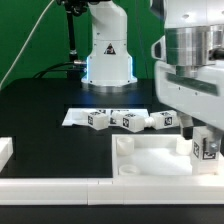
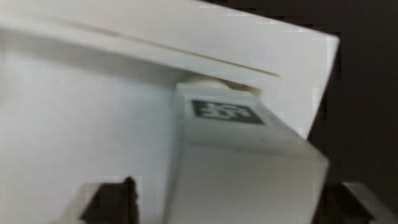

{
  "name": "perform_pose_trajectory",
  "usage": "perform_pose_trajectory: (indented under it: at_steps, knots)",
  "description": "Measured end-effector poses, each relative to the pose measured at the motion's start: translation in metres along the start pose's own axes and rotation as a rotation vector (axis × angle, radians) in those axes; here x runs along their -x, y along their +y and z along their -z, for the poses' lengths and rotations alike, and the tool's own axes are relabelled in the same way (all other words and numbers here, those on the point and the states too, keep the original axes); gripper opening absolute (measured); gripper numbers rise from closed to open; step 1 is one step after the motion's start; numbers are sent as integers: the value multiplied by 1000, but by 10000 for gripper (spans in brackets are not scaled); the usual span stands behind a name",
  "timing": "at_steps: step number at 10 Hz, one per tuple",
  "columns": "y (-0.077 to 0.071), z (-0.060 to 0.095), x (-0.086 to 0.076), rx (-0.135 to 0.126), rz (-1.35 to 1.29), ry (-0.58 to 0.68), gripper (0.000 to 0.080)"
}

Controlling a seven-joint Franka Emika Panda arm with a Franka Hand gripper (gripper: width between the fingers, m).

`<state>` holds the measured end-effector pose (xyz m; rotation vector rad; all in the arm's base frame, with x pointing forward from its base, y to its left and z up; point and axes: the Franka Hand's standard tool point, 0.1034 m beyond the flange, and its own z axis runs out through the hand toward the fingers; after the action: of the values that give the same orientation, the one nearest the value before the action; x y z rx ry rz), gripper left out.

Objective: Assemble one leg

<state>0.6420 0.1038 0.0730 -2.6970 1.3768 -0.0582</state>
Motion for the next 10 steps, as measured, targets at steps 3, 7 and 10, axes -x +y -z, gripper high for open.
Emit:
perform_pose_trajectory:
  at_steps: [3, 7, 10]
  knots:
    - [0, -1, 2, 3, 233, -5, 645]
    - [-5, 3, 4, 29, 799, 20, 649]
    - [-4, 1, 5, 31, 876, 17, 552]
